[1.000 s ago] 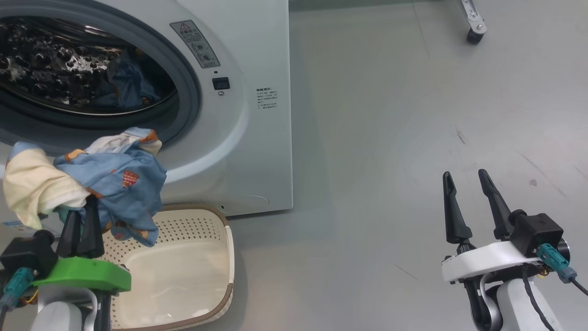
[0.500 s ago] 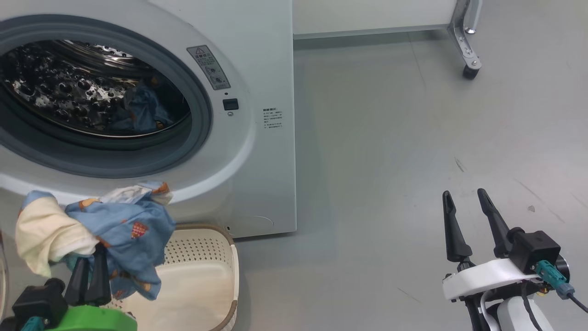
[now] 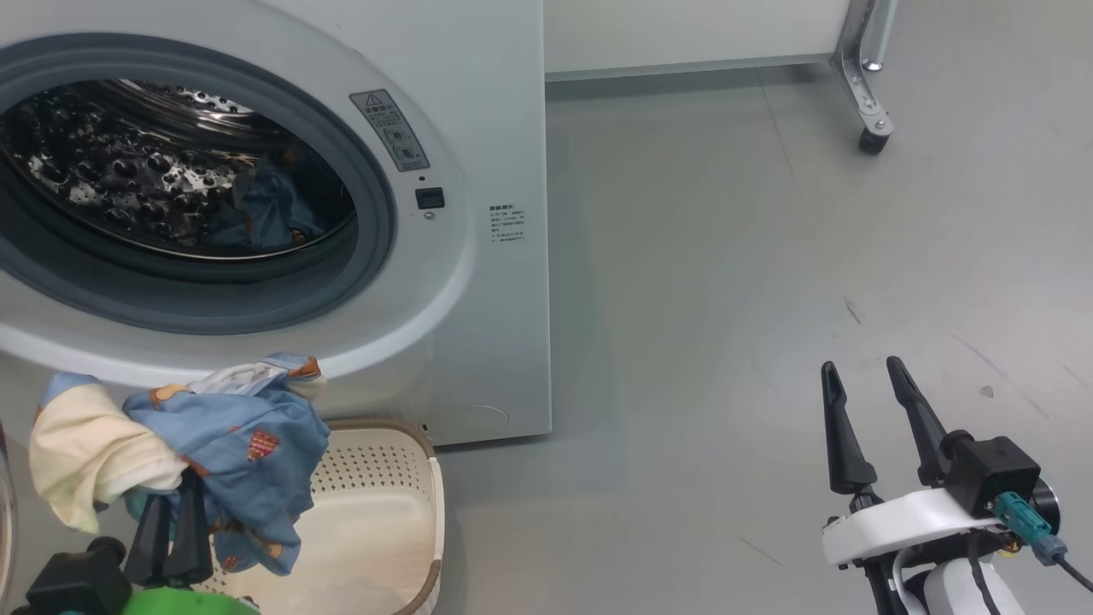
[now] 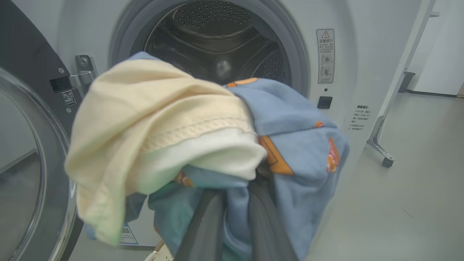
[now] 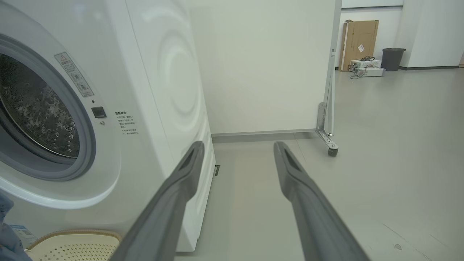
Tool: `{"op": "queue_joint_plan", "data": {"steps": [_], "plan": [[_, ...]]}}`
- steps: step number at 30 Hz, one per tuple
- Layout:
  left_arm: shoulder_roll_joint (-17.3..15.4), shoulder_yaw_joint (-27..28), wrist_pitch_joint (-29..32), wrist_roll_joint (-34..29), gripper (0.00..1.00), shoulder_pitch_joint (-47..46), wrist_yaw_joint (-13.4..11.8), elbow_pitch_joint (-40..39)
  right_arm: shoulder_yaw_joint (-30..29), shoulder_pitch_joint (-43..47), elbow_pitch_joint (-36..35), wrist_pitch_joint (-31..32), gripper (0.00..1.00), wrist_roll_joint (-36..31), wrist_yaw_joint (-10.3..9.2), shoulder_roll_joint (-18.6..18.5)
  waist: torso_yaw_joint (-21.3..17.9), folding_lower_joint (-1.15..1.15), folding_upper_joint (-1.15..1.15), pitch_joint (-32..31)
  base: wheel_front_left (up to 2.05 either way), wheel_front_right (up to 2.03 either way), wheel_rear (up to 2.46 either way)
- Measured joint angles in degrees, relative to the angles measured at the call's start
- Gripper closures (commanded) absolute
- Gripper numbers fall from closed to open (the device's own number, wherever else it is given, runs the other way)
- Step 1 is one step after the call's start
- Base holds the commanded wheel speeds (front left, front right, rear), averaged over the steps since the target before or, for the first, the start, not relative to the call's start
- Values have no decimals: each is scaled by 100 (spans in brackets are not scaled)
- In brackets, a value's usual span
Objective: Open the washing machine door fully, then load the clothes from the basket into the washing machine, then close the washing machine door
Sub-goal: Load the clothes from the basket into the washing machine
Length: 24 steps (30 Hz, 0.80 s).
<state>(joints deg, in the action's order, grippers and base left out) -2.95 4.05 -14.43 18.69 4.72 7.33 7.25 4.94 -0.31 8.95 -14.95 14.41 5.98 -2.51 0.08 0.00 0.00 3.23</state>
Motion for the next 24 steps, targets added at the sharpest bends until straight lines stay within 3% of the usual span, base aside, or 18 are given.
{"op": "queue_joint_plan", "data": {"steps": [9,24], "plan": [[22,-9,0,86,100,-101,0,-220,107,47,-126,0,0,0,1,2,-6,0,0,276,0,0,0],[45,203,-1,78,100,-1415,0,-338,213,-132,-369,0,0,-45,2,1,-54,0,0,1111,0,0,0]]}}
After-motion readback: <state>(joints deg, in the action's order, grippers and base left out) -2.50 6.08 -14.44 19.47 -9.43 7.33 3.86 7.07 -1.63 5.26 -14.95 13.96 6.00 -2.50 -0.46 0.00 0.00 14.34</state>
